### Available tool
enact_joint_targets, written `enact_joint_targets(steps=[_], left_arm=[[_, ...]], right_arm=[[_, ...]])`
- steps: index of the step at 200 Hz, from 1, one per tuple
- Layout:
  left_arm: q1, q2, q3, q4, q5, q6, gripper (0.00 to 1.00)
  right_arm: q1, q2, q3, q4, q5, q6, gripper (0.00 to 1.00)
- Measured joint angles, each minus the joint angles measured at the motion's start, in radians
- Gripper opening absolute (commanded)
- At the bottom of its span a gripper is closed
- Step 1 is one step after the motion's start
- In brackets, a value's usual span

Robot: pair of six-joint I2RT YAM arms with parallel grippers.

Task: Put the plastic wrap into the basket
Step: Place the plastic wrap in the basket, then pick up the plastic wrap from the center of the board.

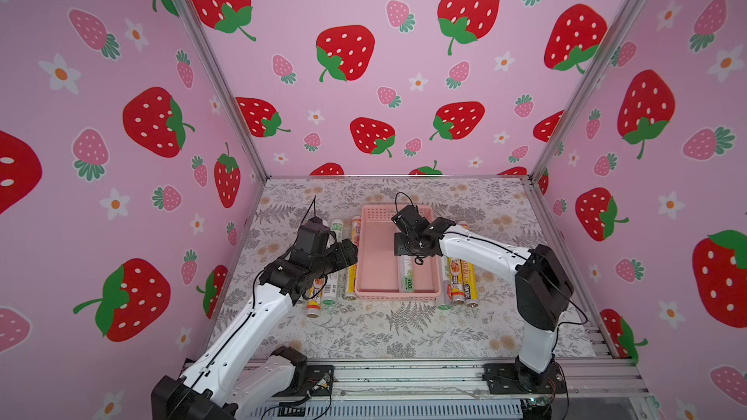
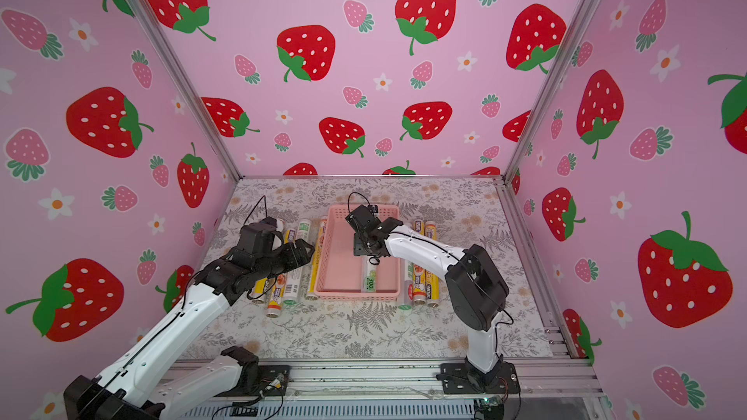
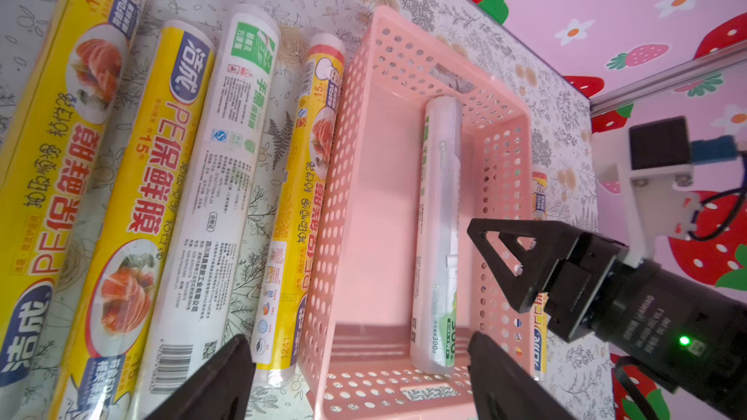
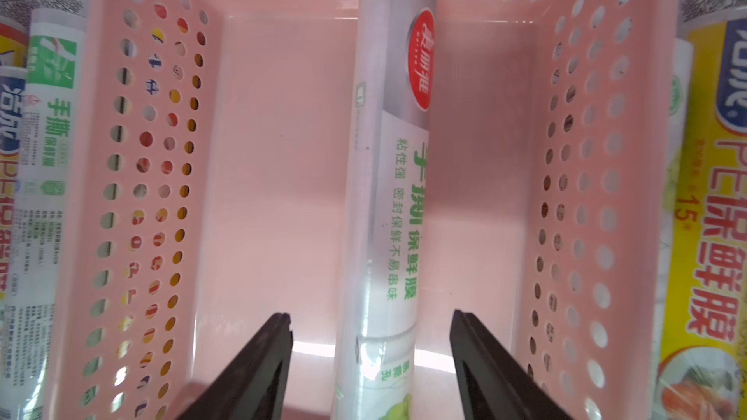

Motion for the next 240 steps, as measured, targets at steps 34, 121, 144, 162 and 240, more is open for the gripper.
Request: enact_joint_targets(steps=[34,121,144,162,240], left_arm=[[0.002,-0.005,-0.023,-0.020,0.010,0.009,0.89],[0.003,-0.023,-0.029,-0.023,0.036,0.014,0.89],[0.003,-0.021,-0.029,-0.023,0.044,0.014,0.89],[0.003,-0.013,-0.029,-0.023,0.057,0.014,0.89],[-0.048,0.118,-0.027,-0.008,0.170,-0.013,0.89]], right_arm=[[0.000,0.032,-0.026,0.032,-0.053,0.000,0.67],[0.001,0.092,-0.031,0.161,-0.225,-0.001,0.66],[0.002,0.090,-0.031,0.191,-0.265,-0.004,0.66],[0.003,0.076,-0.031,0.198,-0.285,-0.012,0.66],[0.000,-0.296,-0.169,0.167,-0.163,-0.068,0.67]])
